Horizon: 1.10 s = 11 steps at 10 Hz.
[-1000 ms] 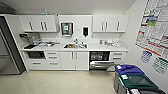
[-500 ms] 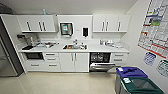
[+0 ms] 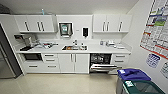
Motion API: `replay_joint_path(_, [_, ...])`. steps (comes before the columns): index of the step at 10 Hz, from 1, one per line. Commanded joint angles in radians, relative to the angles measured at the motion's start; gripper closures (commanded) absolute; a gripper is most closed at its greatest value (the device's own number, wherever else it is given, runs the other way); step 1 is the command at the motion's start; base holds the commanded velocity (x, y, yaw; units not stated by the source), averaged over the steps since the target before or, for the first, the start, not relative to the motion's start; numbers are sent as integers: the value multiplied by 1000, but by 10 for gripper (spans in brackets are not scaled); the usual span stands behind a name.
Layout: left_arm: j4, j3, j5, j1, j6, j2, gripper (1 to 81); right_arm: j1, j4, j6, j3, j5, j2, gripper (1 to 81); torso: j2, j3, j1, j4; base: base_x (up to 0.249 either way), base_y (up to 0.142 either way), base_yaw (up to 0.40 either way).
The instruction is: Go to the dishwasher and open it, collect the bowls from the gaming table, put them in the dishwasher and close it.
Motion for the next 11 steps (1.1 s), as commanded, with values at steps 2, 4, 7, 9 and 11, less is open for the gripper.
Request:
replay_joint_path(2, [10, -6, 55, -48, 4, -13, 811, 45, -11, -4, 10, -58, -20, 811, 0, 0, 0, 0, 142, 0, 0])
replay_joint_path(4, [10, -6, 56, -48, 4, -14, 811, 49, -11, -4, 10, -58, -20, 811, 0, 0, 0, 0, 147, 0, 0])
replay_joint_path(7, [10, -6, 56, -50, 4, -13, 811, 48, -11, -4, 8, -58, -22, 811, 0, 0, 0, 0, 147, 0, 0])
replay_joint_path(9, [11, -6, 56, -50, 4, -11, 811, 45, -11, -4, 8, -58, -23, 811, -2, 1, 0, 0, 147, 0, 0])
replay_joint_path(11, [11, -6, 56, -50, 4, -13, 811, 45, -11, -4, 11, -58, -23, 811, 0, 0, 3, 0, 147, 0, 0])
